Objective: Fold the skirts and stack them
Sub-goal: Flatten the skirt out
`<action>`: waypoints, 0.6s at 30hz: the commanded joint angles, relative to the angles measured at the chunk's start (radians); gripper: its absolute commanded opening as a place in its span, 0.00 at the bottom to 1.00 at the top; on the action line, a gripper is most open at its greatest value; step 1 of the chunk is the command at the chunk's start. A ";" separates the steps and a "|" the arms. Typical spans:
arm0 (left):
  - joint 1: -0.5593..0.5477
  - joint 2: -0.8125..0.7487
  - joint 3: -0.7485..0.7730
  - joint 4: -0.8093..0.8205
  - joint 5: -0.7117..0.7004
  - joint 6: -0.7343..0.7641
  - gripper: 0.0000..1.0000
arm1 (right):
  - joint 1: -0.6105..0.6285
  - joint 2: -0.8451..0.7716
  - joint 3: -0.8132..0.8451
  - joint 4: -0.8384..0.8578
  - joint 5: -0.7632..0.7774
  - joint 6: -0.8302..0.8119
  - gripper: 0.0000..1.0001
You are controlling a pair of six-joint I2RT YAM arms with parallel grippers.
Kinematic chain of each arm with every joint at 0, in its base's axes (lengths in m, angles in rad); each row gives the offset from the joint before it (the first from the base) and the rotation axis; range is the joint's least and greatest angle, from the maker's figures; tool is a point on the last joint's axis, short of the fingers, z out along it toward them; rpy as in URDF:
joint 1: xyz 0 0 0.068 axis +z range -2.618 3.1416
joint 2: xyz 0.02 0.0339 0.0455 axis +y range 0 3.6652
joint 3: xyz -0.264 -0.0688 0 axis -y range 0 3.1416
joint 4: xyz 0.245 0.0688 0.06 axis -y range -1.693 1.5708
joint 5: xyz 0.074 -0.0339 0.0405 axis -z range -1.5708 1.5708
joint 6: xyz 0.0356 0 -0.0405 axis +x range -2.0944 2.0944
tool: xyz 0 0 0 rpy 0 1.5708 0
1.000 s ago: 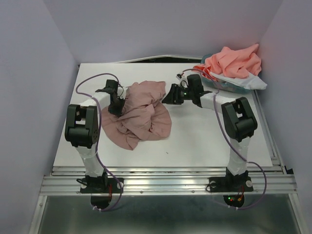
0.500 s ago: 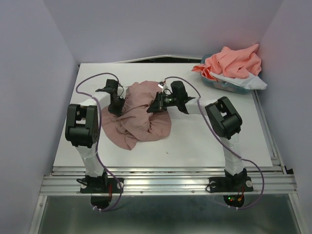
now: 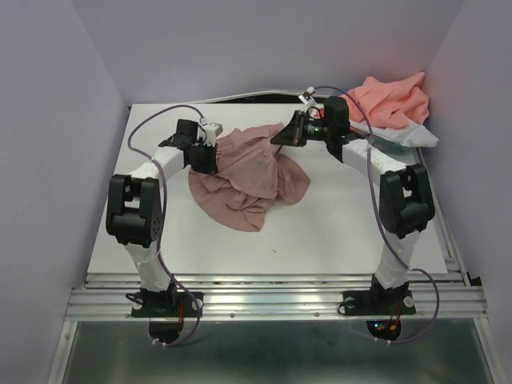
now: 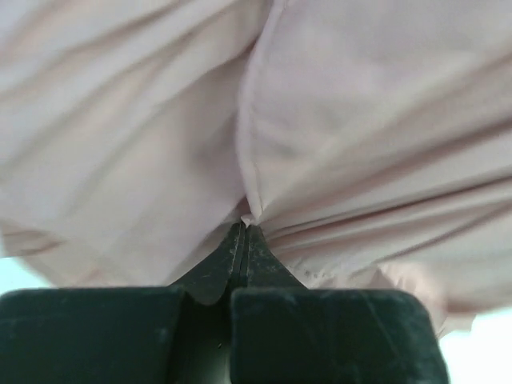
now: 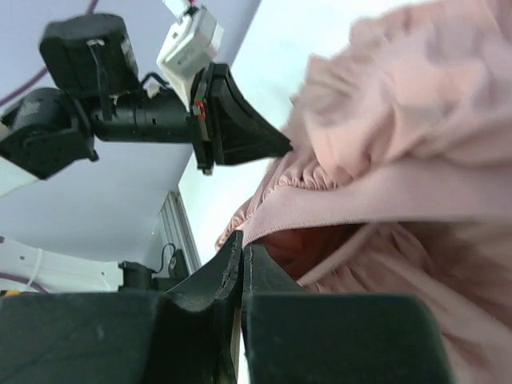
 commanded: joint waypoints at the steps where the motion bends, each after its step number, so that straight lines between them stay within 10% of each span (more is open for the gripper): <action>1: 0.054 -0.014 0.015 -0.125 -0.051 0.010 0.00 | -0.062 -0.151 0.244 -0.092 -0.027 -0.105 0.01; 4: 0.056 -0.034 -0.001 -0.128 0.038 -0.005 0.01 | 0.040 -0.152 0.358 -0.186 -0.027 -0.240 0.01; 11: 0.198 -0.209 -0.060 -0.114 0.236 -0.018 0.67 | 0.344 -0.054 0.256 -0.360 0.149 -0.528 0.01; 18: 0.425 -0.286 -0.002 -0.214 0.351 0.039 0.75 | 0.424 0.263 0.396 -0.381 0.214 -0.540 0.08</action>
